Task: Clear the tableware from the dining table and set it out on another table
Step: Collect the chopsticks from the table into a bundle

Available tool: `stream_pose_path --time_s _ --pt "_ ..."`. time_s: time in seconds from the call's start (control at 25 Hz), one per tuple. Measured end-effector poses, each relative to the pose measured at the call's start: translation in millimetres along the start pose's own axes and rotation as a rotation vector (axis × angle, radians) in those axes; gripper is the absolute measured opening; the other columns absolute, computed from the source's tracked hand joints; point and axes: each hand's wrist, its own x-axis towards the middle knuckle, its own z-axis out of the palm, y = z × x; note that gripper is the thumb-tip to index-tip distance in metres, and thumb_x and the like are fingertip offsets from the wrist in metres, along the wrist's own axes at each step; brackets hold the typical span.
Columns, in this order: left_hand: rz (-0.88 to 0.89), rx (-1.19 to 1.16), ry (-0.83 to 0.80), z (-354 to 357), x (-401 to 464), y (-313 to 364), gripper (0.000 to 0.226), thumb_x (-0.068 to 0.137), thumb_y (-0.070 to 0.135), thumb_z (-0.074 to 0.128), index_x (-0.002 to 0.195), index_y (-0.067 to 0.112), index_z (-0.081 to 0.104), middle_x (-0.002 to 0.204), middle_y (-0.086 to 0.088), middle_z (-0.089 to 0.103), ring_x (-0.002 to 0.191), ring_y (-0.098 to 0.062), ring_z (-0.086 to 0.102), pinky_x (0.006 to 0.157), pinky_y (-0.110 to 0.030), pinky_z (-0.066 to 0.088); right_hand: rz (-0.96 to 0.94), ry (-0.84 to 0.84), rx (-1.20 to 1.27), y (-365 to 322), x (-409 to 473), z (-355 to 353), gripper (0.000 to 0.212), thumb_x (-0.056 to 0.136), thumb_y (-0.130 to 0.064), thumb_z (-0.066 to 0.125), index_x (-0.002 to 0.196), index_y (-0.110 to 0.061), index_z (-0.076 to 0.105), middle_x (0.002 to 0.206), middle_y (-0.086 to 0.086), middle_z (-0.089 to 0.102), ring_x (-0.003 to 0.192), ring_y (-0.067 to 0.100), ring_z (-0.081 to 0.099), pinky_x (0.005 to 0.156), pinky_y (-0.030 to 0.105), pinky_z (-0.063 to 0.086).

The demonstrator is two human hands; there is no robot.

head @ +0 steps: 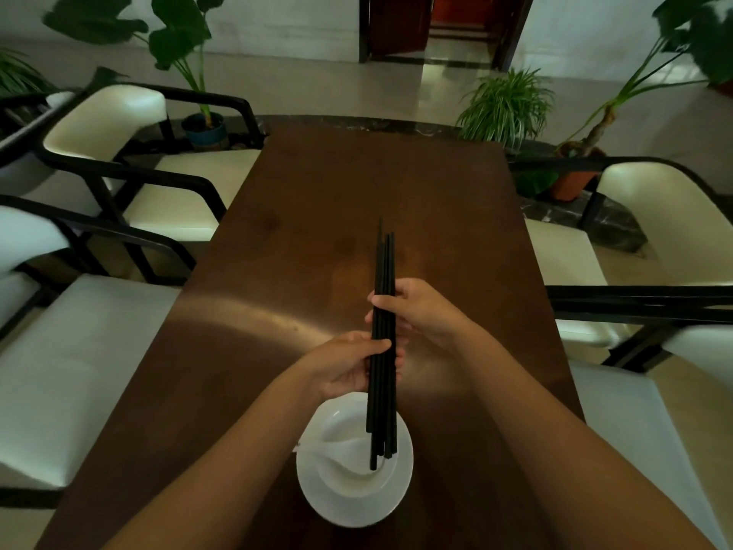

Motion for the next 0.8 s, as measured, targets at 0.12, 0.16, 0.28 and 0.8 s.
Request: stream_pose_path --time_s 0.12,0.16,0.28,0.8 --pt "0.081 0.011 -0.008 0.9 -11.7 -3.0 0.025 0.093 0.013 0.046 0.111 0.001 0.06 0.083 -0.005 0.066 0.079 -0.016 0.063 0.081 -0.031 0.053 -0.083 0.083 -0.073 -13.3 -8.5 8.3 0.021 0.093 -0.017 0.052 0.102 0.001 0.056 0.081 0.004 0.07 0.063 0.007 0.065 0.057 0.018 0.05" --pt "0.128 -0.008 -0.001 0.0 -14.7 -3.8 0.029 0.092 0.019 0.048 0.111 0.001 0.062 0.086 -0.005 0.069 0.082 -0.016 0.065 0.081 -0.03 0.054 -0.121 0.135 -0.07 -19.7 -11.2 8.8 0.018 0.093 -0.017 0.051 0.1 -0.002 0.056 0.079 0.003 0.07 0.067 0.008 0.066 0.061 0.018 0.05" --pt "0.231 -0.215 0.055 -10.4 -22.6 -12.4 0.051 0.095 0.04 0.037 0.117 0.001 0.06 0.104 -0.012 0.07 0.097 -0.022 0.066 0.094 -0.035 0.048 -0.237 0.338 -0.035 -47.3 -22.2 4.2 0.01 0.093 -0.019 0.052 0.093 -0.01 0.057 0.075 -0.003 0.069 0.065 0.001 0.064 0.057 0.013 0.047" --pt "0.427 -0.911 0.096 3.7 -24.1 -11.1 0.05 0.099 0.032 0.029 0.119 -0.006 0.053 0.109 -0.024 0.068 0.097 -0.032 0.068 0.083 -0.04 0.05 -0.534 0.571 -0.123 -94.8 -59.9 44.8 0.011 0.085 -0.017 0.059 0.085 -0.028 0.057 0.078 -0.005 0.071 0.064 -0.006 0.064 0.059 0.009 0.047"
